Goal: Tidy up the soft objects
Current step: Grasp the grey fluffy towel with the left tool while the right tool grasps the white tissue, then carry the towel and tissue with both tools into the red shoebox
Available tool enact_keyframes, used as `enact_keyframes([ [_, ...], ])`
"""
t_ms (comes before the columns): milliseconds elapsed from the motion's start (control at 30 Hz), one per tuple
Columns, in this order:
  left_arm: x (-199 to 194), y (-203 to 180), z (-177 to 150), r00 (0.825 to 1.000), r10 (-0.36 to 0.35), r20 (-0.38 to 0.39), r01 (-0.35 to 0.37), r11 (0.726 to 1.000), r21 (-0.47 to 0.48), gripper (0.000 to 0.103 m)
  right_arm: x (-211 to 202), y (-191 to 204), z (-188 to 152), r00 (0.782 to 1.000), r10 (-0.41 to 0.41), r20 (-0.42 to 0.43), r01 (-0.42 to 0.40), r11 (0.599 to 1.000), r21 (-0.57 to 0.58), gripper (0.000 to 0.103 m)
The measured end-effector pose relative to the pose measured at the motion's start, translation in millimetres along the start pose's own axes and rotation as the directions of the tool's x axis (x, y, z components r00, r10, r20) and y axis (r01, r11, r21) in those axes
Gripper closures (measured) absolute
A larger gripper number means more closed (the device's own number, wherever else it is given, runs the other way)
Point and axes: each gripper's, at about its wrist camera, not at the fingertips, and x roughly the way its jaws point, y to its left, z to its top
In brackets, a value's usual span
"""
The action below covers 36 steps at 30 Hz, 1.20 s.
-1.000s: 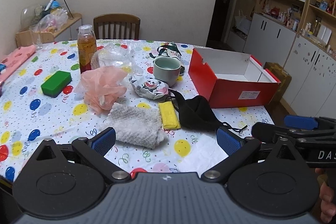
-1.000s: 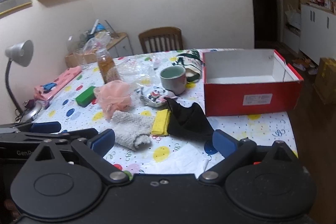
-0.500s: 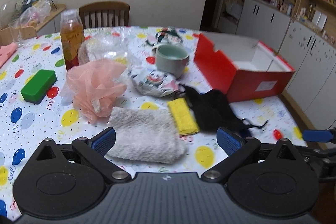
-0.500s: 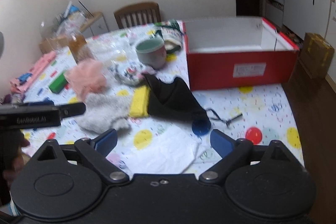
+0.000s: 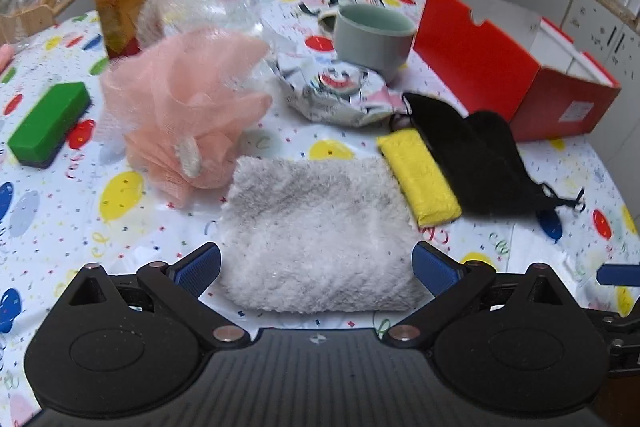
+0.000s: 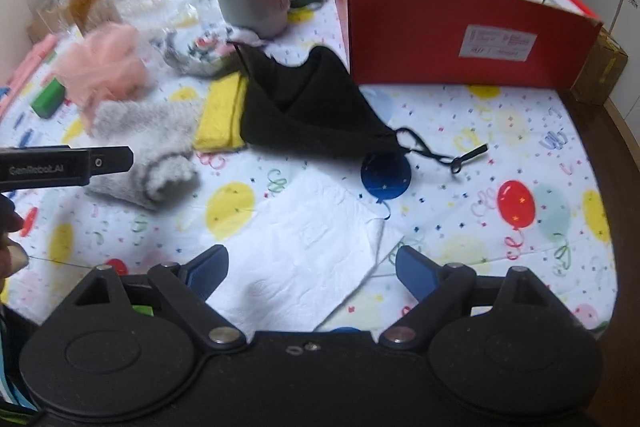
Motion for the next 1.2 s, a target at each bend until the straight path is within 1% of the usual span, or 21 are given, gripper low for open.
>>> enact_keyframes([
  [167,17,0,-3,0.999,-0.003,-0.040,0.004,1.000,0.027,0.001,16,6,2,0.999,-0.023,-0.034,0.023,1.000,0.002,0.013],
  [233,21,2,-4,0.999,-0.007,-0.049,0.008,1.000,0.027,0.001,21,8,2,0.998,-0.030,-0.049,0.030,1.000,0.002,0.018],
  [267,23,3,-4,0.999,-0.010,-0.052,0.012,1.000,0.028,0.001,23,10,3,0.998,-0.036,-0.051,0.036,0.999,-0.003,0.018],
  [333,24,3,-4,0.998,-0.016,-0.057,0.017,0.999,0.034,0.005,24,13,3,0.997,-0.048,-0.052,0.048,0.999,-0.018,0.018],
  [367,25,3,-3,0.998,-0.016,-0.058,0.018,0.999,0.037,0.006,25,14,3,0.997,-0.057,-0.051,0.055,0.998,-0.023,0.020],
  [467,24,2,-3,0.998,-0.020,-0.054,0.023,0.999,0.041,0.015,26,20,3,0.994,-0.092,-0.052,0.089,0.994,-0.059,0.026],
  [567,23,0,-3,0.999,-0.027,-0.047,0.029,0.999,0.043,0.024,26,23,4,0.995,-0.086,-0.047,0.083,0.994,-0.070,0.035],
  [633,21,1,-3,0.998,-0.036,-0.042,0.037,0.999,0.036,0.037,25,24,4,0.996,-0.081,-0.042,0.078,0.994,-0.075,0.041],
  [733,19,4,-3,0.997,-0.069,-0.037,0.070,0.997,0.028,0.047,24,26,5,0.996,-0.083,-0.036,0.080,0.994,-0.068,0.050],
  [767,18,4,-3,0.997,-0.073,-0.035,0.073,0.997,0.024,0.050,24,26,5,0.996,-0.086,-0.033,0.084,0.994,-0.065,0.055],
  [800,18,6,-4,0.997,-0.076,-0.032,0.077,0.997,0.020,0.058,23,26,5,0.995,-0.090,-0.030,0.088,0.994,-0.064,0.061],
  [833,17,7,-4,0.996,-0.080,-0.030,0.081,0.997,0.016,0.065,23,27,5,0.995,-0.092,-0.028,0.090,0.994,-0.062,0.065],
  [900,16,9,-3,0.994,-0.102,-0.031,0.103,0.995,0.003,0.070,22,27,6,0.995,-0.093,-0.027,0.092,0.994,-0.054,0.080],
  [967,14,10,-3,0.993,-0.111,-0.028,0.111,0.994,-0.003,0.071,21,27,6,0.995,-0.098,-0.027,0.097,0.994,-0.050,0.085],
  [1000,13,10,-2,0.993,-0.115,-0.027,0.115,0.993,-0.003,0.072,21,26,6,0.995,-0.094,-0.029,0.093,0.995,-0.043,0.090],
  [1067,9,10,-2,0.991,-0.129,-0.019,0.129,0.992,-0.002,0.073,19,23,6,0.996,-0.085,-0.027,0.084,0.996,-0.026,0.095],
  [1200,-2,11,3,0.984,-0.179,0.010,0.179,0.984,0.003,0.073,7,20,7,0.997,-0.073,-0.010,0.073,0.997,-0.007,0.096],
])
